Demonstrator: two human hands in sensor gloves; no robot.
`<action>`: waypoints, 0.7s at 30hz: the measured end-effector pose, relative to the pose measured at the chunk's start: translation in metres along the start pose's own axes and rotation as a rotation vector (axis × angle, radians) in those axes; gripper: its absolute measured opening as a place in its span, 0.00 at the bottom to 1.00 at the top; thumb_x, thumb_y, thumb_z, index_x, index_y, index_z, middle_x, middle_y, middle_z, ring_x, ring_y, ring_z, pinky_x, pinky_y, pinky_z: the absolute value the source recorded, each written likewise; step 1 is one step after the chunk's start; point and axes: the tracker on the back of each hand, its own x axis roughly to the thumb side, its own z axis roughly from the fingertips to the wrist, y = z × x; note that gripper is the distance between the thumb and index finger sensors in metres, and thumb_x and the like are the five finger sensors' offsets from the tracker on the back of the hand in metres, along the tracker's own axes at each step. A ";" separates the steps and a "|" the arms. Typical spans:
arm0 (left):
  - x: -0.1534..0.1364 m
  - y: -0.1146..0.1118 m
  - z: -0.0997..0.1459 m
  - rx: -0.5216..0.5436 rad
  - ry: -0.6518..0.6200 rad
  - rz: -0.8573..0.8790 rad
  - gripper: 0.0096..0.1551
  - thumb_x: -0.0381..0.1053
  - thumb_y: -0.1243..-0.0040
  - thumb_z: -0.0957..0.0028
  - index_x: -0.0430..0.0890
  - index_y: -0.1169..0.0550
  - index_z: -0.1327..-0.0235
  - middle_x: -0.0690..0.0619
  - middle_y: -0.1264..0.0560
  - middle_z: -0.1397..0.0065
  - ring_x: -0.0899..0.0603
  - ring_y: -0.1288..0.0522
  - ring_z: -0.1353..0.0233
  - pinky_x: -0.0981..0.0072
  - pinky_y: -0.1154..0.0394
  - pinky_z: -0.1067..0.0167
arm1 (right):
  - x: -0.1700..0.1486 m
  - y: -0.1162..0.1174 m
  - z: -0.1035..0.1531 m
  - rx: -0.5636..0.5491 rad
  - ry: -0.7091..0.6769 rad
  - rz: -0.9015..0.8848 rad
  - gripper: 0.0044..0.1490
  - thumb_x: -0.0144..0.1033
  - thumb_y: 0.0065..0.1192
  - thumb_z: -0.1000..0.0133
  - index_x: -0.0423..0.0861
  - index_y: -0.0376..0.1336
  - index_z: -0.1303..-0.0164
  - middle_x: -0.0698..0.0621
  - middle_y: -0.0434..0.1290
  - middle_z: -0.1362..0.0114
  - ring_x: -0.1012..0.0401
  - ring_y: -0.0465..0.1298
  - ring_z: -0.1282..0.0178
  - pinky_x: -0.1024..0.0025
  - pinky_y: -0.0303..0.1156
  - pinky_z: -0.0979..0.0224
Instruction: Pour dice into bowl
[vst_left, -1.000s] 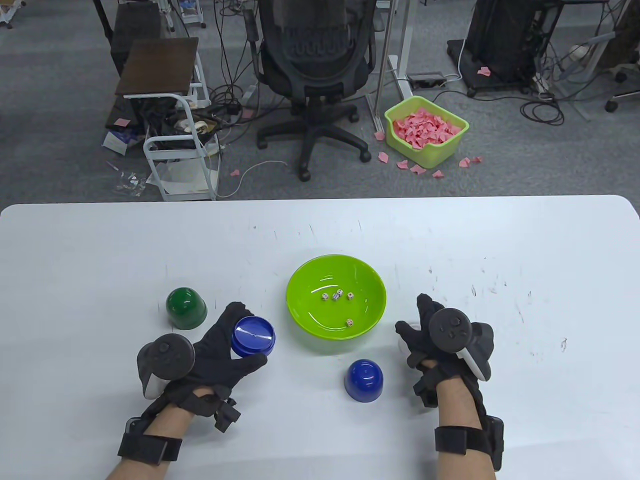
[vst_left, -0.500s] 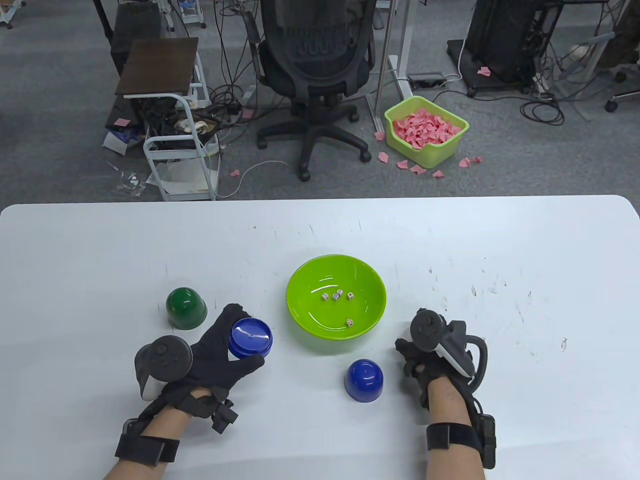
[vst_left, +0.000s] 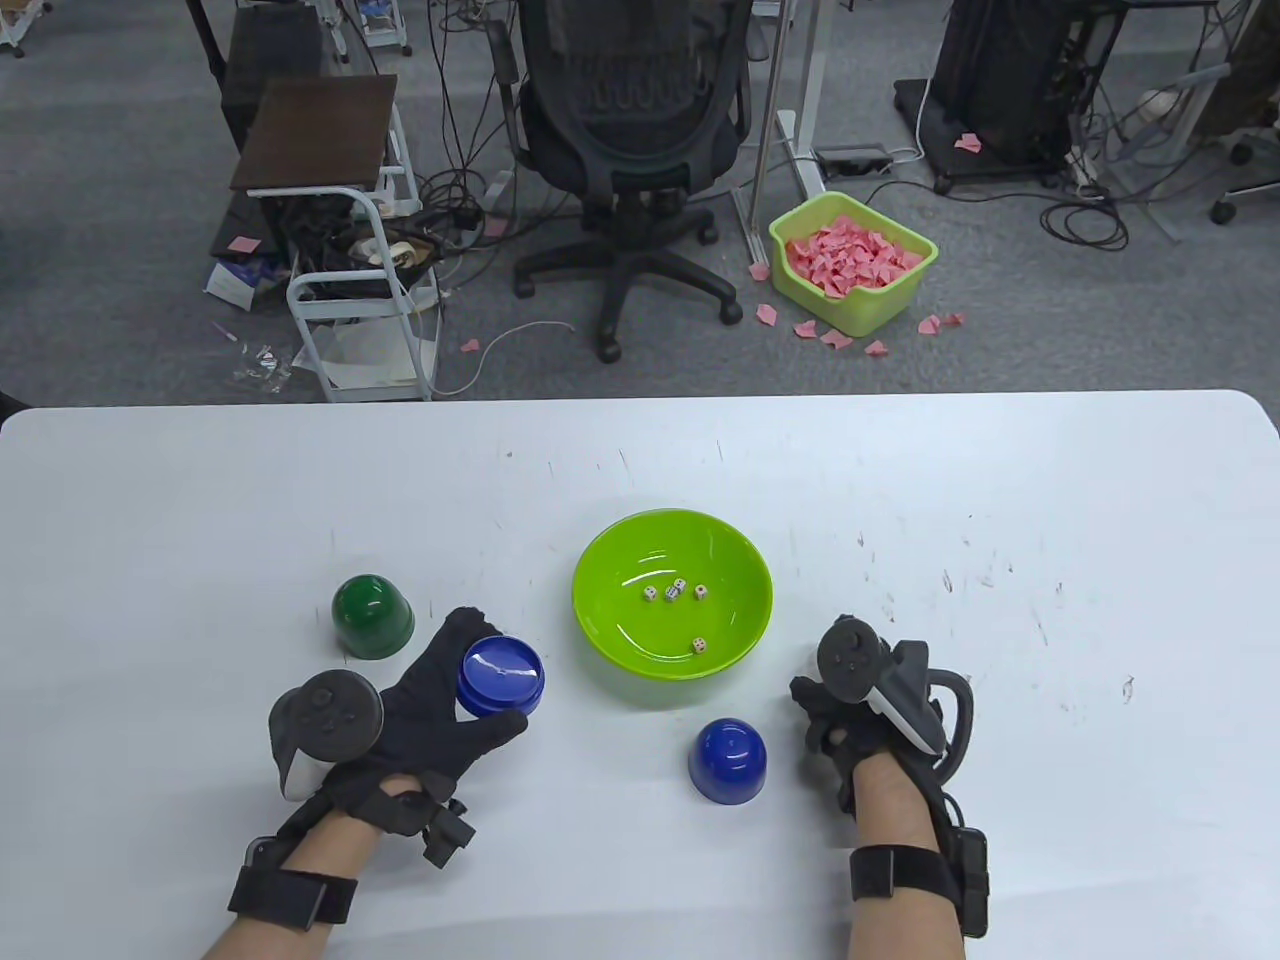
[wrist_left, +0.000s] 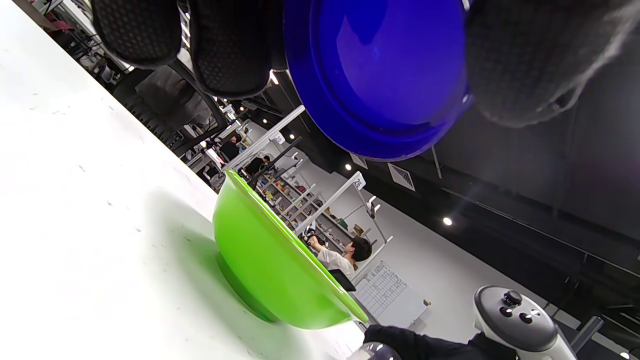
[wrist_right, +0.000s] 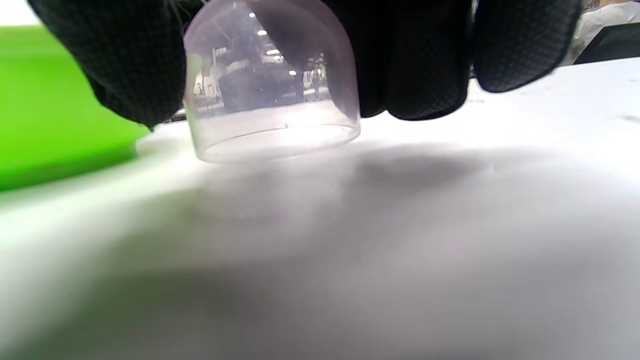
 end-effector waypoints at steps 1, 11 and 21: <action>0.001 -0.001 0.000 -0.003 -0.002 -0.002 0.65 0.73 0.29 0.59 0.48 0.51 0.21 0.43 0.37 0.19 0.37 0.28 0.28 0.36 0.31 0.28 | 0.001 -0.003 0.001 -0.015 -0.006 -0.014 0.55 0.54 0.70 0.49 0.33 0.55 0.22 0.28 0.71 0.28 0.32 0.73 0.38 0.30 0.68 0.35; 0.001 -0.001 -0.001 0.014 -0.005 -0.004 0.66 0.72 0.27 0.61 0.48 0.49 0.21 0.43 0.36 0.20 0.38 0.26 0.29 0.37 0.30 0.29 | 0.035 -0.045 0.015 -0.219 -0.171 -0.148 0.54 0.58 0.67 0.48 0.33 0.56 0.23 0.30 0.73 0.31 0.34 0.75 0.41 0.31 0.70 0.37; 0.001 -0.003 -0.001 0.018 -0.015 -0.022 0.66 0.72 0.26 0.62 0.48 0.49 0.21 0.43 0.35 0.20 0.38 0.26 0.29 0.37 0.29 0.29 | 0.110 -0.074 0.027 -0.266 -0.405 -0.229 0.54 0.60 0.66 0.48 0.32 0.58 0.25 0.31 0.76 0.33 0.35 0.77 0.43 0.32 0.72 0.39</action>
